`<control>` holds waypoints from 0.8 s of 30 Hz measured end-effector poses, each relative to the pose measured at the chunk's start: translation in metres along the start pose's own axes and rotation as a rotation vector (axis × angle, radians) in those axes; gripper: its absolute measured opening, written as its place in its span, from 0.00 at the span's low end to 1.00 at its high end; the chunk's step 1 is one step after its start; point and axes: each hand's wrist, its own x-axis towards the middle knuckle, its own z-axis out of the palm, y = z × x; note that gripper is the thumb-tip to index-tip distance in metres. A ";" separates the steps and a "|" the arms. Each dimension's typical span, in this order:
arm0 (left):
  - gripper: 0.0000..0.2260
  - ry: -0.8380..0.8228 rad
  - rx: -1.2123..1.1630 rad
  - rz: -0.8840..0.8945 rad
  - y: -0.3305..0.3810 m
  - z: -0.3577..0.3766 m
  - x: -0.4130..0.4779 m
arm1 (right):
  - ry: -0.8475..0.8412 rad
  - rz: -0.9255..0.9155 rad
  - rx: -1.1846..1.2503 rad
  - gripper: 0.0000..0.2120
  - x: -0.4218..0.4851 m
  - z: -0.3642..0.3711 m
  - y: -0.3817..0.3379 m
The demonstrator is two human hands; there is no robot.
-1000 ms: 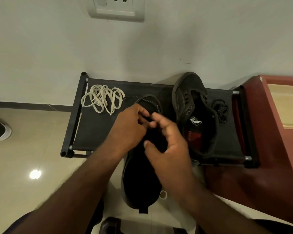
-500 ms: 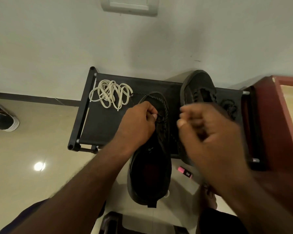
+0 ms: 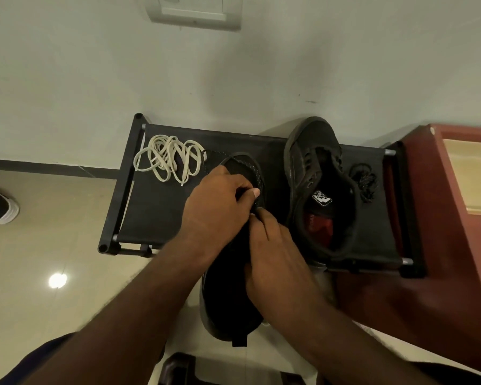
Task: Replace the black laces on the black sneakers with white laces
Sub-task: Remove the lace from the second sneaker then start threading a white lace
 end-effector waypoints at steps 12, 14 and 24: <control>0.02 0.080 -0.058 -0.104 0.007 0.005 0.006 | 0.021 -0.059 0.008 0.32 -0.003 0.003 0.003; 0.04 0.140 -0.173 -0.160 0.003 -0.003 0.010 | -0.012 -0.059 -0.002 0.34 -0.003 0.000 0.004; 0.12 -0.037 0.091 -0.163 0.009 -0.002 0.003 | -0.022 -0.068 -0.044 0.26 -0.001 0.005 0.003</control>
